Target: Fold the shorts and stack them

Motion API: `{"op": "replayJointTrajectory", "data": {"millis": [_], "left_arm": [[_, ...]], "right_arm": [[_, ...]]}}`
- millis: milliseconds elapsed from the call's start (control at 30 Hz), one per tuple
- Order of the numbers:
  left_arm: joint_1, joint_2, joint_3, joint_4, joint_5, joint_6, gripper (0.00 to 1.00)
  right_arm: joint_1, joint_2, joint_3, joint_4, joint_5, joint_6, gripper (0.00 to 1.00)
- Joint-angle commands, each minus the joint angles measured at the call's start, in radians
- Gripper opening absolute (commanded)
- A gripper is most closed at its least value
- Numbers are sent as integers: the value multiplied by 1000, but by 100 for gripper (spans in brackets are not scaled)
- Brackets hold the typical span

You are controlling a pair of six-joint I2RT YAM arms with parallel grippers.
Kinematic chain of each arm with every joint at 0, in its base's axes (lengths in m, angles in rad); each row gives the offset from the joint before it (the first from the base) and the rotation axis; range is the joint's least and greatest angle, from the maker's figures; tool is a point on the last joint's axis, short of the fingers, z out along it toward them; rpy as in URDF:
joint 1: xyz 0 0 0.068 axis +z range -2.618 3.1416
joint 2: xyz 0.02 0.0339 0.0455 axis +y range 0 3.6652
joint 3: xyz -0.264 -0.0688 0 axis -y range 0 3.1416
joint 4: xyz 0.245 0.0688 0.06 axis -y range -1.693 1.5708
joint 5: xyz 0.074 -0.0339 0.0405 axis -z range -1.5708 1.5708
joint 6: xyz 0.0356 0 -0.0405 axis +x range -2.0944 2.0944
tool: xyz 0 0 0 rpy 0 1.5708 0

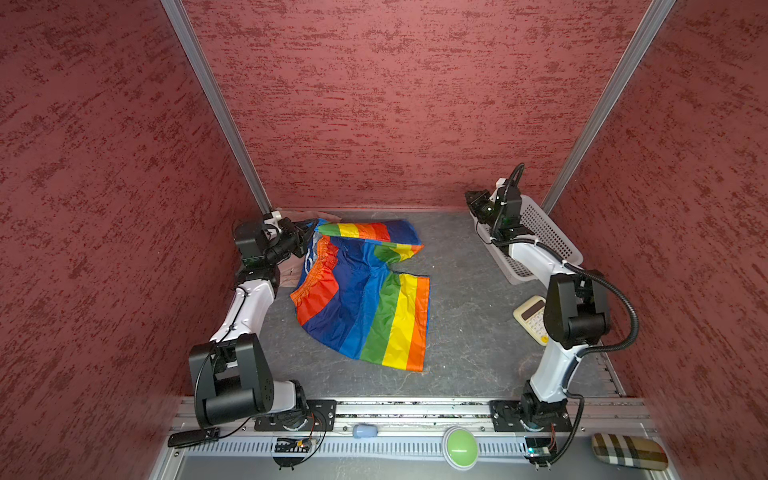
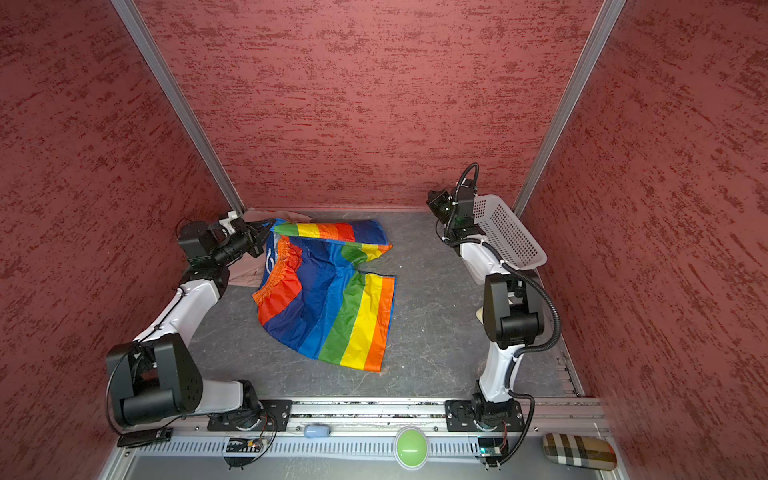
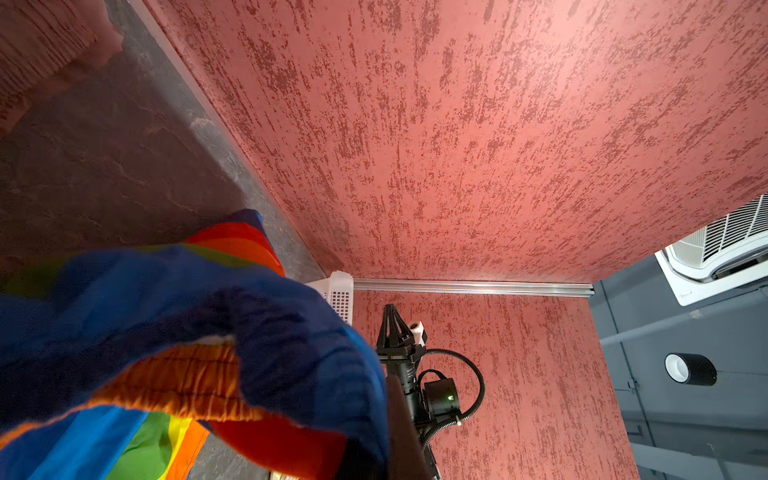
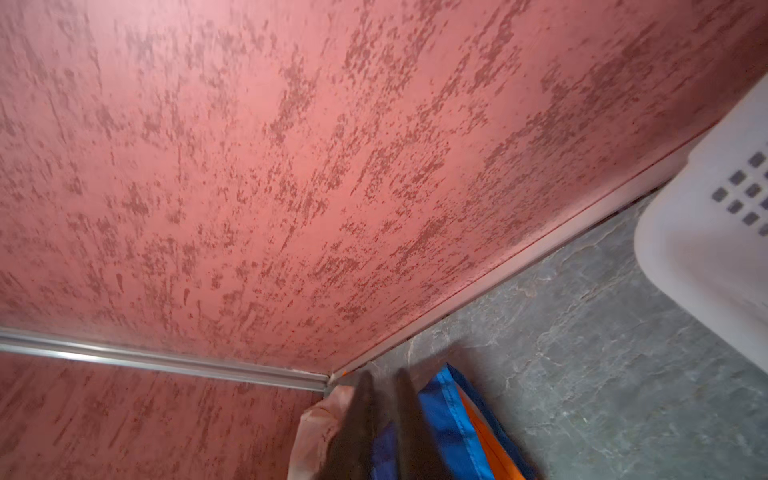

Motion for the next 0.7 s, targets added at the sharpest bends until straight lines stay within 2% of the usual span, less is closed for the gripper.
{"op": "replayJointTrajectory", "data": {"millis": [0, 100, 167, 233, 400, 500, 667], "left_arm": [[-3, -27, 0, 1, -2, 18, 0], [-3, -30, -13, 0, -6, 22, 0], [-4, -28, -16, 3, -5, 20, 0], [-5, -30, -18, 3, -6, 22, 0], [-10, -35, -19, -1, -10, 22, 0], [-11, -39, -15, -6, -8, 23, 0], [-11, -44, -9, -13, -7, 25, 0]], "right_arm": [[46, -7, -46, 6, -51, -12, 37], [109, -45, -124, 15, -42, 6, 55], [154, -57, -204, 64, -45, 69, 62], [214, -46, -298, 197, -59, 161, 67], [347, 74, -366, 505, -84, 369, 84], [385, 160, -376, 692, -65, 496, 94], [420, 258, -326, 799, -12, 605, 98]]}}
